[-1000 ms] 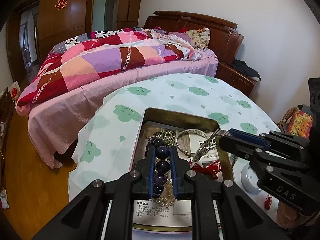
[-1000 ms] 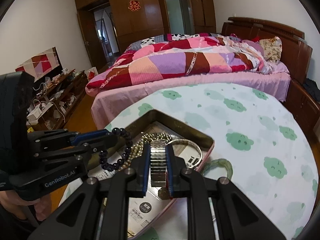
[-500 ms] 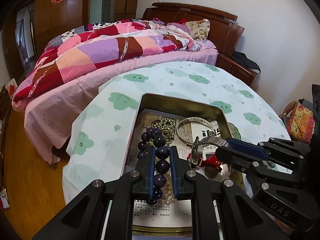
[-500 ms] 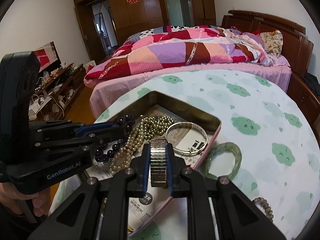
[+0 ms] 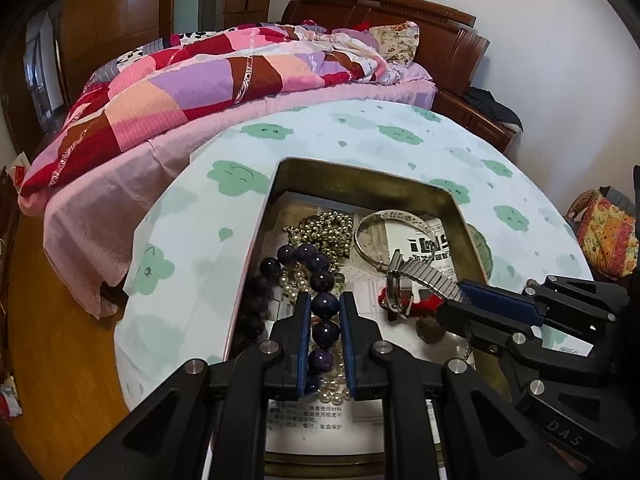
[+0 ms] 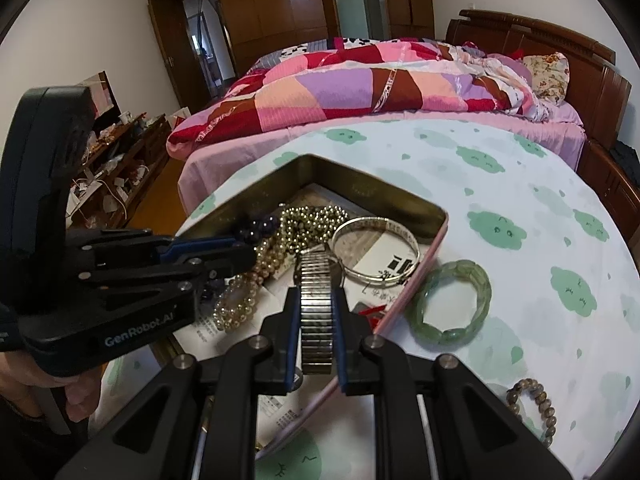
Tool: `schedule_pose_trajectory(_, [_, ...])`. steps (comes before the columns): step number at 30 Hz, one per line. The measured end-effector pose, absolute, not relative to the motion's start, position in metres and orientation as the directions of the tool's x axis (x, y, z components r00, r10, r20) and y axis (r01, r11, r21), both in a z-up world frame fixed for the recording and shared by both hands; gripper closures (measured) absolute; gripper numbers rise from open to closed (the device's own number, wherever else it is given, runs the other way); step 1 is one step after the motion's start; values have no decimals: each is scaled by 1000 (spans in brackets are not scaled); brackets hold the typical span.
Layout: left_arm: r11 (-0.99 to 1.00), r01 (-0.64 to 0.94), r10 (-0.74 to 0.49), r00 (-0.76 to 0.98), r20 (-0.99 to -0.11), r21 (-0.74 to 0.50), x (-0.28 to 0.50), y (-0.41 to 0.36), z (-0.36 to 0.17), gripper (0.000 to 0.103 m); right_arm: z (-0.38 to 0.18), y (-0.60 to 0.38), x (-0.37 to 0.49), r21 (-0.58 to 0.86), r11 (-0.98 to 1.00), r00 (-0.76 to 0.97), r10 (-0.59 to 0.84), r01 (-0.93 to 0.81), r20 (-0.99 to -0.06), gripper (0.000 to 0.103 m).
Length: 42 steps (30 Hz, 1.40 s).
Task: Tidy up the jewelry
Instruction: 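Lower the bracelet and watch into the tin and open both grippers, then grasp the grey stone bead bracelet with the right gripper while the left moves to the white jade bangle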
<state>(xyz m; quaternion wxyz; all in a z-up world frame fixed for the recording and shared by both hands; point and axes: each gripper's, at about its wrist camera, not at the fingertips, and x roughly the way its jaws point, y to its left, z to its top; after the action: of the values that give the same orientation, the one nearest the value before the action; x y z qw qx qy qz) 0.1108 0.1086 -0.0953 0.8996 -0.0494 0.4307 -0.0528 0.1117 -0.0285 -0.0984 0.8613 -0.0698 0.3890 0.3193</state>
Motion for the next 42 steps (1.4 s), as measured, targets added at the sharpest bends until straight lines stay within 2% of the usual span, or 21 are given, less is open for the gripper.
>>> schedule_pose_trajectory(21, [995, 54, -98, 638, -764, -83, 107, 106, -97, 89, -106, -19, 105, 72, 780, 508, 471, -621, -721, 85])
schedule_pose_trajectory(24, [992, 49, -120, 633, -765, -115, 106, 106, -93, 88, -106, -21, 106, 81, 775, 503, 482, -627, -717, 81])
schedule_pose_trajectory(25, [992, 46, -122, 634, -764, -120, 106, 105, -90, 85, -106, -21, 106, 91, 771, 498, 492, -630, -714, 76])
schedule_pose_trajectory(27, [991, 49, -124, 648, -752, -121, 102, 103, -84, 66, -102, -24, 103, 101, 767, 504, 508, -633, -699, 57])
schedule_pose_trajectory(28, [992, 45, -117, 668, -735, -116, 98, 101, -76, 45, -98, -25, 101, 98, 770, 516, 510, -631, -688, 44])
schedule_pose_trajectory(29, [992, 42, -114, 684, -720, -116, 95, 101, -71, 27, -94, -27, 99, 95, 773, 528, 512, -627, -678, 37])
schedule_pose_trajectory(33, [989, 64, -139, 739, -659, -136, 83, 101, -49, 24, -84, -40, 96, 99, 783, 547, 513, -615, -662, 37])
schedule_pose_trajectory(42, [990, 80, -139, 747, -651, -119, 77, 83, -44, 24, -72, -105, 102, 104, 856, 610, 441, -506, -658, 37])
